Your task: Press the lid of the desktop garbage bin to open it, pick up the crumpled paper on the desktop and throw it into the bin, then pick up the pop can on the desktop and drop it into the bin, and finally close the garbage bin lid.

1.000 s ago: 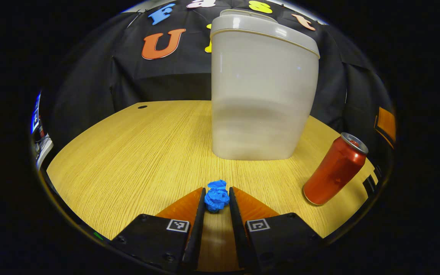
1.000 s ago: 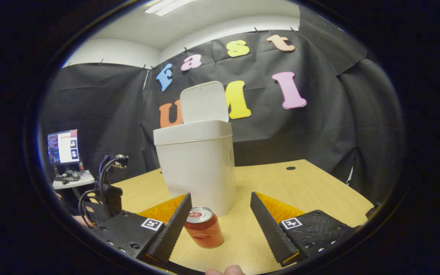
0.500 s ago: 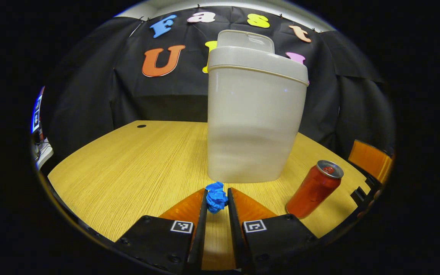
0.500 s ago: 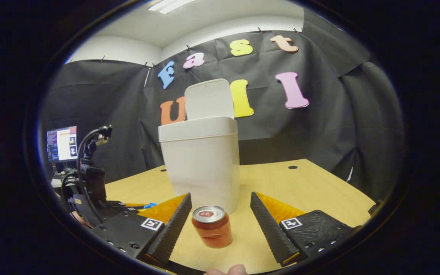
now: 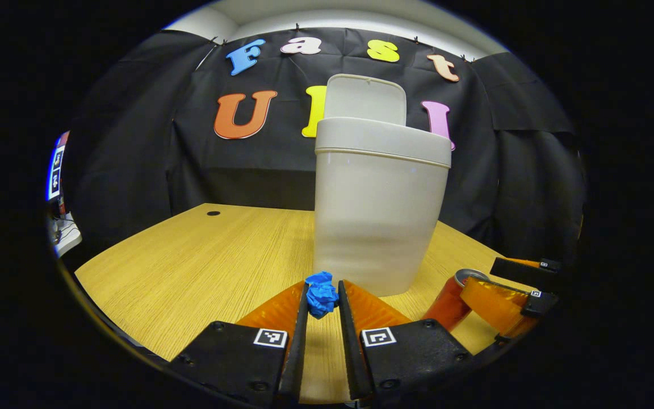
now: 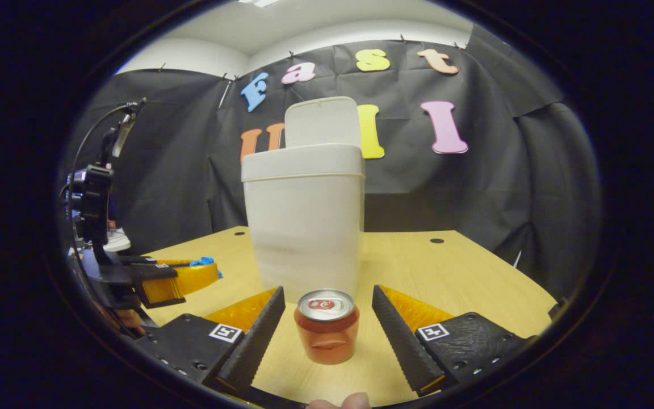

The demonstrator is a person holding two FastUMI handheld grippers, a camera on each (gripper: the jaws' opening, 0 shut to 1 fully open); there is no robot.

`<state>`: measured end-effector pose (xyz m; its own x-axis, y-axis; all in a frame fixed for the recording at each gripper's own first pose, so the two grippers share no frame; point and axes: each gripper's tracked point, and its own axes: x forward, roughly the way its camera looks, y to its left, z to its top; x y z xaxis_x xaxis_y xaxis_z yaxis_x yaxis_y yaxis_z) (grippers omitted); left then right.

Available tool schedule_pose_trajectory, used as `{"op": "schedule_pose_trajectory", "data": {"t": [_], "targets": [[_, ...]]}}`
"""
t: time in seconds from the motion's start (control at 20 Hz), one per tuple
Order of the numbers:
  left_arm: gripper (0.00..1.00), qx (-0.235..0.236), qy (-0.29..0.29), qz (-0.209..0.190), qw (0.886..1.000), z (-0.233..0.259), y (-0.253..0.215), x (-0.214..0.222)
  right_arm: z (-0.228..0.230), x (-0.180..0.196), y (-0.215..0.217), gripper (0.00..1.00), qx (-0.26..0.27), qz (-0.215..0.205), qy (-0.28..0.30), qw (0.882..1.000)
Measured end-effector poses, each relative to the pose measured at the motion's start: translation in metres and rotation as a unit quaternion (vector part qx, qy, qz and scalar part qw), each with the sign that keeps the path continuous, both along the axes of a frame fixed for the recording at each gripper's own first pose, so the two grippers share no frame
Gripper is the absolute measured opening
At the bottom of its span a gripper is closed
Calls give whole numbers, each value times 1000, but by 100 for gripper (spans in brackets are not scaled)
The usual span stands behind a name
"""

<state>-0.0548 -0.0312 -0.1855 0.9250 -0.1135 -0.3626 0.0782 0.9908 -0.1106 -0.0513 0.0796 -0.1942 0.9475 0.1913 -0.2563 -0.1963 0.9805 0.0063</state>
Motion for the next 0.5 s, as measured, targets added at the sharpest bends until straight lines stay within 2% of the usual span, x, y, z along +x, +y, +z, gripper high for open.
{"op": "schedule_pose_trajectory", "data": {"t": [0.1, 0.45, 0.5], "targets": [[34, 0, -4, 0, 1000, 4, 2, 0, -10, 1, 2, 96, -4, -4, 10, 1000], [34, -12, -12, -13, 1000, 14, -3, 0, -50, 6, -2, 96, -12, -20, 62, 998], [34, -10, -16, -12, 1000, 18, -2, 1, -57, 6, -2, 94, -9, -20, 72, 997]]}}
